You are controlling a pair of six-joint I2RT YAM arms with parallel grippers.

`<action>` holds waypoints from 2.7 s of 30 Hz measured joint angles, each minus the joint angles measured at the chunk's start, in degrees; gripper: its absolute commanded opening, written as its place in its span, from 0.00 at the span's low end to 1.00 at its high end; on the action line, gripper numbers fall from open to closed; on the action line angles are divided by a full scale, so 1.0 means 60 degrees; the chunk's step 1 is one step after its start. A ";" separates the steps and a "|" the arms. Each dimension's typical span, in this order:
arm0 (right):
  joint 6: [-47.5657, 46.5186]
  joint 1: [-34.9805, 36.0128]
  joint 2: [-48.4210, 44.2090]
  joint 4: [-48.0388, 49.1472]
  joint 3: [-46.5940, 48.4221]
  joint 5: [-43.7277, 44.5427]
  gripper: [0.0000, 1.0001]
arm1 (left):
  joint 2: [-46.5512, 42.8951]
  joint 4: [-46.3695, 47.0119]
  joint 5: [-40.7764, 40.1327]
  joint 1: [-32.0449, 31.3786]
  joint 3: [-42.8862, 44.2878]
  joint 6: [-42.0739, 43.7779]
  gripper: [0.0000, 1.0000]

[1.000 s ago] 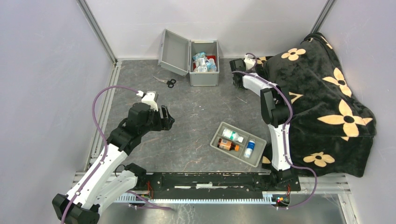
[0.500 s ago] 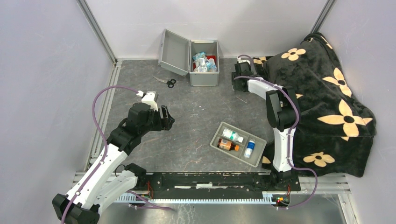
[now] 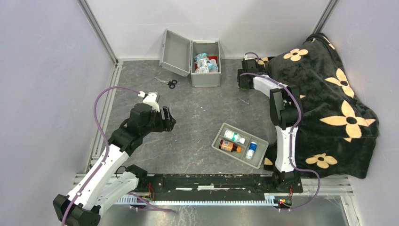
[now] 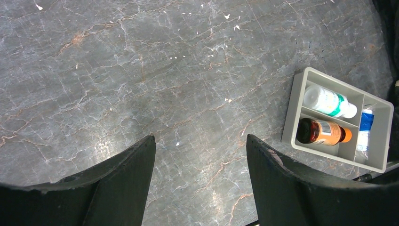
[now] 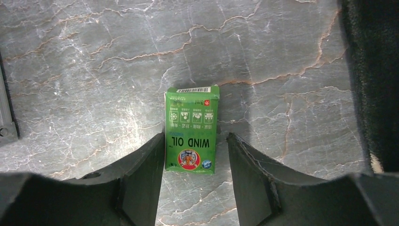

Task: Organize the medicine kit
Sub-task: Pick up the medical item at the center of the board, then place the medical item at the medicine box.

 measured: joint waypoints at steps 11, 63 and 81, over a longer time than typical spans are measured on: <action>0.0087 0.0004 0.0317 -0.0168 0.0521 0.0109 0.42 | 0.0000 0.0000 0.0000 0.0000 0.0000 0.0000 0.77; -0.0124 0.1344 0.0962 0.2510 0.3785 -0.4790 0.71 | 0.0000 0.0000 -0.0007 0.0004 0.0000 0.0000 0.77; 0.0138 0.1005 -0.7781 0.4178 -0.4656 -0.3508 0.73 | 0.0557 0.0656 -0.1483 0.0004 0.0135 -0.1049 0.85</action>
